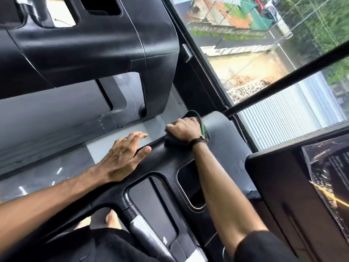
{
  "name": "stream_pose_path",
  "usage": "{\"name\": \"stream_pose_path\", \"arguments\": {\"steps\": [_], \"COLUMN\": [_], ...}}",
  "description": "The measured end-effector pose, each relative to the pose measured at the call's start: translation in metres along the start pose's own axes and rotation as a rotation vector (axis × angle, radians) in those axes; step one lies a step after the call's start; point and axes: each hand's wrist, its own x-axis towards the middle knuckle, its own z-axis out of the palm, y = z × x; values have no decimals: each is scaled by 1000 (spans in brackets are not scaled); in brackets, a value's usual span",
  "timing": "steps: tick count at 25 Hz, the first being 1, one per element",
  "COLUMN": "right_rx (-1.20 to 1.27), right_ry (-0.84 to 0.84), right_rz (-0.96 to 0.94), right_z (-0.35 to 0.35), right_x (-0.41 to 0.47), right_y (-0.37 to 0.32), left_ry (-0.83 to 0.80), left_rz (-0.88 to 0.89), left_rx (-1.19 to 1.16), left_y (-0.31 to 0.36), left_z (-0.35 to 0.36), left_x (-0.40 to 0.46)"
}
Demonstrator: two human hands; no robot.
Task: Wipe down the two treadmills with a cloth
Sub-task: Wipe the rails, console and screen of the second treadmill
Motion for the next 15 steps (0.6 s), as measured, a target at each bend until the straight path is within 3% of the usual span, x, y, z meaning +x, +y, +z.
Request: {"name": "stream_pose_path", "arguments": {"steps": [3,5,9,12,15], "right_rx": [123,242,270,284,188], "right_ry": [177,325,457,372,220], "right_rz": [-251,-263,183,479,525], "right_z": [16,27,30,9,-9], "right_x": [-55,-92,-67,-11,31], "right_y": [-32,-31,28,79,91], "left_ry": [30,36,53,57,71], "left_rz": [-18,-21,-34,-53,-69], "left_rx": [-18,-22,-39,-28,-29], "left_y": [-3,-3,-1,1,-2], "left_z": [-1,-1,-1,-1,2], "left_x": [1,1,-1,1,2]}}
